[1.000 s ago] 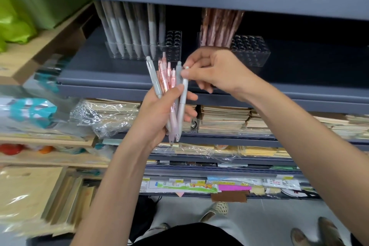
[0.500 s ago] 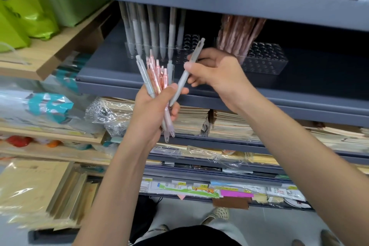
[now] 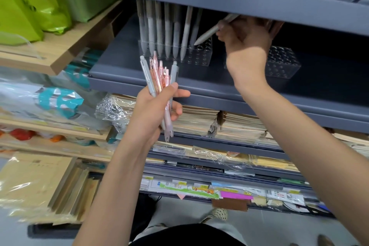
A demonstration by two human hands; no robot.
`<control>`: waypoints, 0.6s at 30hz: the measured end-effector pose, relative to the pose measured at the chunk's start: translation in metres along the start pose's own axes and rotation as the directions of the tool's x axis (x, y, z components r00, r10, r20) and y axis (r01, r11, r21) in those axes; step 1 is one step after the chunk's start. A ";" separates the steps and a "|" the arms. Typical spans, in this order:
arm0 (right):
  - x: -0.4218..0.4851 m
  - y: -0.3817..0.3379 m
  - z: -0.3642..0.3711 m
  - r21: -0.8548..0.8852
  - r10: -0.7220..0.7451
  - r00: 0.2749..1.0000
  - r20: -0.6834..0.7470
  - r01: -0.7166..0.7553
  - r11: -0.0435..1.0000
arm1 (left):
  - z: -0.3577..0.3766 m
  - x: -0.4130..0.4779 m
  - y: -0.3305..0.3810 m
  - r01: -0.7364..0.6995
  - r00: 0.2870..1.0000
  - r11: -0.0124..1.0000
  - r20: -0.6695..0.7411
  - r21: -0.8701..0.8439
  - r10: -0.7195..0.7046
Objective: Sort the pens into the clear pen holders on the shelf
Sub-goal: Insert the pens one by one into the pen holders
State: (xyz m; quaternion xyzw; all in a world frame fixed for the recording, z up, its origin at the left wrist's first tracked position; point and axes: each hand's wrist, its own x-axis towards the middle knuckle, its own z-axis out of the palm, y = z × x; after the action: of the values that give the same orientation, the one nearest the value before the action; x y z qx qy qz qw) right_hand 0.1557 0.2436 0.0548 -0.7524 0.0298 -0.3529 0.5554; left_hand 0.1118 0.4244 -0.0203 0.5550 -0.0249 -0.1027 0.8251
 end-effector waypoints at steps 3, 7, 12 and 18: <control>0.008 0.004 0.011 -0.183 0.000 0.999 0.034 0.007 0.983 | -0.002 0.000 0.000 -0.001 1.000 1.000 -0.001 -0.009 0.001; 0.021 0.000 0.024 -0.363 0.009 0.995 0.104 0.030 0.931 | -0.003 0.000 0.000 -0.004 1.000 1.000 -0.007 -0.008 0.004; 0.028 0.000 0.039 -0.421 0.071 0.985 0.160 0.003 0.907 | -0.002 -0.002 -0.002 0.005 1.000 1.000 -0.005 -0.028 -0.005; 0.030 0.004 0.040 -0.415 0.066 0.983 0.170 0.011 0.910 | -0.006 -0.005 -0.002 0.001 1.000 1.000 -0.012 -0.030 -0.001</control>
State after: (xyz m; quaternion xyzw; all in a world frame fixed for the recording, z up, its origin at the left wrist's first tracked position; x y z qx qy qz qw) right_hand 0.2021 0.2621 0.0612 -0.8814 0.0641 -0.2611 0.3885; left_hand 0.1074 0.4299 -0.0242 0.5432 -0.0181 -0.1003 0.8334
